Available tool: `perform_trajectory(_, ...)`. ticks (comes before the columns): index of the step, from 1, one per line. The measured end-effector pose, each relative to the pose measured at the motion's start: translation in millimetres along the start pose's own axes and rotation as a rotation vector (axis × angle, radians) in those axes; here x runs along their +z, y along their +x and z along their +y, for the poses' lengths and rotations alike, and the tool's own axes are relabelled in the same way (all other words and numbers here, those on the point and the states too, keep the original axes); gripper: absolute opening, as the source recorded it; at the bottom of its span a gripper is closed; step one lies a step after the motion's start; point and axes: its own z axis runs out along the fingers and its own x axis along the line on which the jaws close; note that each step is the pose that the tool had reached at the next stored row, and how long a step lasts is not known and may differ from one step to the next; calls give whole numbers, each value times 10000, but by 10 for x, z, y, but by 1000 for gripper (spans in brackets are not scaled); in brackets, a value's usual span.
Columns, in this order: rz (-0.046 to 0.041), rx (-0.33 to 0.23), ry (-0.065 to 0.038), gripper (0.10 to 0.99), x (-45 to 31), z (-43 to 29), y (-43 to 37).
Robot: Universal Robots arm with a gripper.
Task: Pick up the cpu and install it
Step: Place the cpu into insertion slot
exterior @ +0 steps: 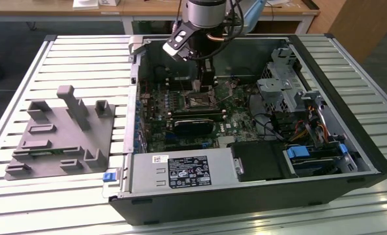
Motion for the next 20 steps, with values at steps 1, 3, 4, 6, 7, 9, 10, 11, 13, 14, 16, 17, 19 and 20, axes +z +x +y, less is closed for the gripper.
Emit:
perform_trajectory(1, -1, 0, 0, 529, 18, -2, 1)
perform_trajectory(3, -1, -2, -1, 529, 53, -5, 2)
perform_trajectory(4, 1, -6, -1, 529, 68, -6, 3)
perform_trajectory(6, 0, -20, -1, 529, 98, -8, 4)
perform_trajectory(7, -3, -21, -1, 529, 113, -10, 4)
perform_trajectory(9, -8, -23, -1, 529, 139, -12, 5)
perform_trajectory(10, -8, -23, 0, 529, 151, -12, 6)
perform_trajectory(11, -8, -23, -1, 529, 161, -13, 6)
perform_trajectory(13, -7, -23, -1, 529, 178, -13, 7)
perform_trajectory(14, -7, -23, -1, 529, 186, -14, 7)
perform_trajectory(16, -7, -23, -2, 529, 200, -14, 7)
perform_trajectory(17, -9, -23, -2, 529, 208, -15, 8)
perform_trajectory(19, -17, -24, -1, 529, 226, -16, 8)
perform_trajectory(20, -19, -24, -1, 529, 235, -16, 9)
